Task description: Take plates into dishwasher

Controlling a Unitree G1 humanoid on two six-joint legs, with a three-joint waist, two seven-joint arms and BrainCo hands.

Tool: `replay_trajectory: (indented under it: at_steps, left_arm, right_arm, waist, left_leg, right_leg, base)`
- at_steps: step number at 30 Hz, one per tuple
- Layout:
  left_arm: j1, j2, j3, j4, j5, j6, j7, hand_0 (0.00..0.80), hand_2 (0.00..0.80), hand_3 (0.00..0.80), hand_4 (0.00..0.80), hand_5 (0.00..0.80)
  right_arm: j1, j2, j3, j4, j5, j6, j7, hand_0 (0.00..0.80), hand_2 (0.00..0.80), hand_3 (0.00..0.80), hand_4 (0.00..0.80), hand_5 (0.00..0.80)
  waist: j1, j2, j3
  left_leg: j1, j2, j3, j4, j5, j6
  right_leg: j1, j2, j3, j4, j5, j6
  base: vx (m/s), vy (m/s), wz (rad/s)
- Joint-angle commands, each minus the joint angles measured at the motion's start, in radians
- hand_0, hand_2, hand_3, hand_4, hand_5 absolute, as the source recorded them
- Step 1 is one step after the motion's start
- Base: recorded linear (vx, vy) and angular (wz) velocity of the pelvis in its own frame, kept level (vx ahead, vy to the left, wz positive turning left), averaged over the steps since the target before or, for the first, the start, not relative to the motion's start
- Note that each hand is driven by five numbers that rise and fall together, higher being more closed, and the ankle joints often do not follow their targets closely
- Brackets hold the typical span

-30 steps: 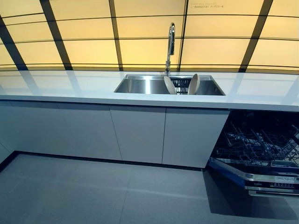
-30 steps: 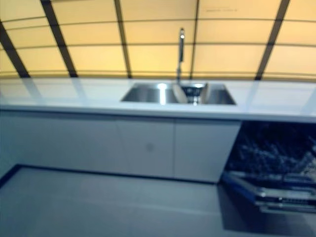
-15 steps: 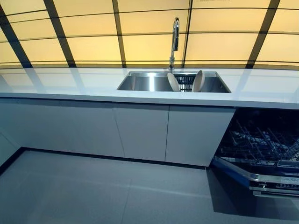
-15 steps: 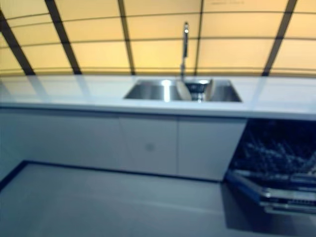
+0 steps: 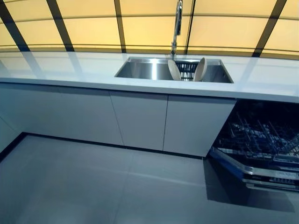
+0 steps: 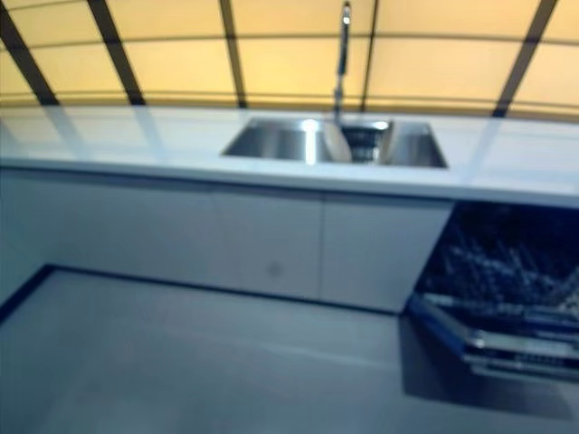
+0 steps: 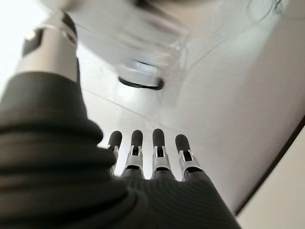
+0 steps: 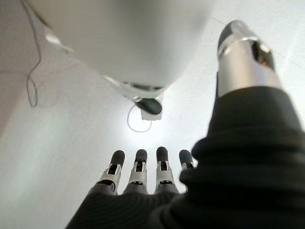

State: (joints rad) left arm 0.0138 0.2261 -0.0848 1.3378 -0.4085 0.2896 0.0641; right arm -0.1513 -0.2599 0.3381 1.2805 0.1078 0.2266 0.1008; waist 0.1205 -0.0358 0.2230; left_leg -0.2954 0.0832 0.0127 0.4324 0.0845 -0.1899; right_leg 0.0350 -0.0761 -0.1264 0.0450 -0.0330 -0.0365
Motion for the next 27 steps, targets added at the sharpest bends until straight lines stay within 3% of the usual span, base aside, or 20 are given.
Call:
replay_trajectory:
  at_steps: [1,2,4,5,8,9,10,12,16,20,21,23,25,27]
  left_arm:
    - [0.020,-0.009,-0.044,0.008,-0.006,0.004,-0.020,0.000,0.000,0.000,0.000,0.000]
    - [0.024,-0.010,-0.055,0.010,0.001,0.007,-0.026,0.000,0.000,0.000,0.000,0.000]
    - [0.026,-0.018,-0.057,0.010,-0.016,0.004,-0.018,0.000,0.000,0.000,0.000,0.000]
    - [0.020,-0.021,-0.048,0.016,-0.031,-0.010,-0.020,0.000,0.000,0.000,0.000,0.000]
    - [0.007,-0.011,-0.045,0.026,-0.053,-0.033,-0.012,0.000,0.000,0.000,0.000,0.000]
    - [0.000,-0.003,-0.043,0.024,-0.055,-0.038,0.000,0.000,0.000,0.000,0.000,0.000]
    - [-0.014,0.010,-0.035,0.015,-0.027,-0.018,0.008,0.000,0.000,0.000,0.000,0.000]
    - [-0.026,0.018,-0.039,0.011,-0.012,0.000,0.012,0.000,0.000,0.000,0.000,0.000]
    - [-0.066,0.042,-0.061,0.016,0.033,0.033,-0.011,0.000,0.000,0.000,0.000,0.000]
    - [-0.059,0.048,-0.057,0.025,0.056,0.026,-0.048,0.000,0.000,0.000,0.000,0.000]
    - [-0.058,0.050,-0.056,0.028,0.062,0.022,-0.054,0.000,0.000,0.000,0.000,0.000]
    - [-0.058,0.058,-0.060,0.036,0.083,0.006,-0.072,0.000,0.000,0.000,0.000,0.000]
    - [-0.063,0.069,-0.077,0.031,0.106,-0.003,-0.088,0.000,0.000,0.000,0.000,0.000]
    - [-0.077,0.077,-0.097,0.024,0.100,-0.008,-0.087,0.000,0.000,0.000,0.000,0.000]
  right_arm:
    - [0.042,-0.028,-0.011,-0.011,-0.022,-0.013,0.012,0.000,0.000,0.000,0.000,0.000]
    - [0.058,-0.027,-0.016,-0.006,-0.011,-0.020,0.007,0.000,0.000,0.000,0.000,0.000]
    - [0.067,-0.029,-0.028,0.001,-0.016,-0.025,0.008,0.000,0.000,0.000,0.000,0.000]
    - [0.065,-0.028,-0.040,0.023,-0.043,-0.028,0.012,0.000,0.000,0.000,0.000,0.000]
    - [0.068,-0.021,-0.051,0.050,-0.046,-0.012,0.016,0.000,0.000,0.000,0.000,0.000]
    - [0.073,-0.014,-0.060,0.058,-0.058,-0.009,0.030,0.000,0.000,0.000,0.000,0.000]
    - [0.075,0.001,-0.063,0.062,-0.090,-0.013,0.055,0.000,0.000,0.000,0.000,0.000]
    - [0.073,0.008,-0.059,0.059,-0.094,-0.014,0.064,0.000,0.000,0.000,0.000,0.000]
    - [0.040,0.016,-0.048,0.007,-0.055,-0.009,0.090,0.000,0.000,0.000,0.000,0.000]
    - [0.039,0.016,-0.049,0.000,-0.078,-0.003,0.091,0.000,0.000,0.000,0.000,0.000]
    - [0.040,0.016,-0.052,0.000,-0.082,0.000,0.089,0.000,0.000,0.000,0.000,0.000]
    - [0.047,0.014,-0.060,0.005,-0.098,0.001,0.086,0.000,0.000,0.000,0.000,0.000]
    - [0.059,0.009,-0.060,0.002,-0.091,-0.004,0.074,0.000,0.000,0.000,0.000,0.000]
    - [0.076,-0.002,-0.051,-0.011,-0.066,-0.012,0.061,0.000,0.000,0.000,0.000,0.000]
  waist:
    - [0.012,0.058,0.038]
    - [0.037,0.061,0.036]
    - [0.051,0.054,0.027]
    - [0.048,0.043,0.005]
    - [0.052,0.029,-0.017]
    - [0.056,0.016,-0.032]
    - [0.066,-0.001,-0.062]
    - [0.067,-0.010,-0.077]
    - [0.066,-0.031,-0.132]
    - [0.063,-0.029,-0.154]
    - [0.062,-0.030,-0.158]
    - [0.055,-0.030,-0.169]
    - [0.016,-0.007,-0.167]
    - [-0.032,0.016,-0.153]
  left_leg:
    - [-0.034,0.017,0.124,-0.291,0.304,0.056]
    - [-0.066,0.001,0.128,-0.415,0.323,0.039]
    - [-0.076,-0.016,0.130,-0.471,0.307,0.041]
    - [-0.058,-0.025,0.136,-0.450,0.238,0.073]
    - [-0.056,-0.011,0.146,-0.416,0.179,0.096]
    - [-0.053,-0.008,0.145,-0.372,0.143,0.110]
    - [-0.037,0.005,0.164,-0.338,0.111,0.124]
    - [-0.027,0.011,0.174,-0.322,0.096,0.126]
    - [0.017,0.011,0.159,-0.314,0.060,0.134]
    - [0.038,-0.014,0.146,-0.317,0.037,0.151]
    - [0.041,-0.026,0.141,-0.319,0.031,0.160]
    - [0.061,-0.073,0.119,-0.339,0.015,0.195]
    - [0.118,-0.099,0.105,-0.369,0.002,0.229]
    - [0.181,-0.118,0.080,-0.402,-0.011,0.246]
  right_leg:
    - [0.175,0.077,0.040,-0.026,-0.012,0.057]
    - [0.223,0.087,0.068,-0.035,-0.030,0.063]
    - [0.261,0.084,0.097,-0.045,-0.055,0.064]
    - [0.270,0.063,0.122,-0.050,-0.072,0.075]
    - [0.300,0.022,0.133,-0.041,-0.106,0.094]
    - [0.325,-0.009,0.120,-0.045,-0.114,0.112]
    - [0.357,-0.058,0.066,-0.065,-0.104,0.147]
    - [0.367,-0.081,0.034,-0.074,-0.096,0.165]
    - [0.340,-0.155,-0.025,-0.083,-0.024,0.214]
    - [0.319,-0.201,-0.030,-0.051,0.028,0.215]
    - [0.308,-0.215,-0.026,-0.024,0.063,0.215]
    - [0.241,-0.268,0.007,0.122,0.216,0.224]
    - [0.114,-0.242,0.055,0.304,0.274,0.212]
    - [-0.017,-0.190,0.062,0.399,0.232,0.173]
  base:
    - [0.589,0.119,-0.50]
    - [0.485,0.099,-0.37]
    - [0.418,0.150,-0.32]
    - [0.328,0.177,-0.24]
    - [0.304,0.153,-0.60]
    - [0.495,0.209,-1.09]
    - [0.423,0.180,-0.69]
    - [0.331,0.162,-0.33]
    - [0.314,0.231,0.23]
    - [0.210,0.243,0.12]
    - [0.135,0.254,-0.02]
    - [0.160,0.288,0.01]
    - [0.232,0.350,0.19]
    - [0.285,0.302,0.65]
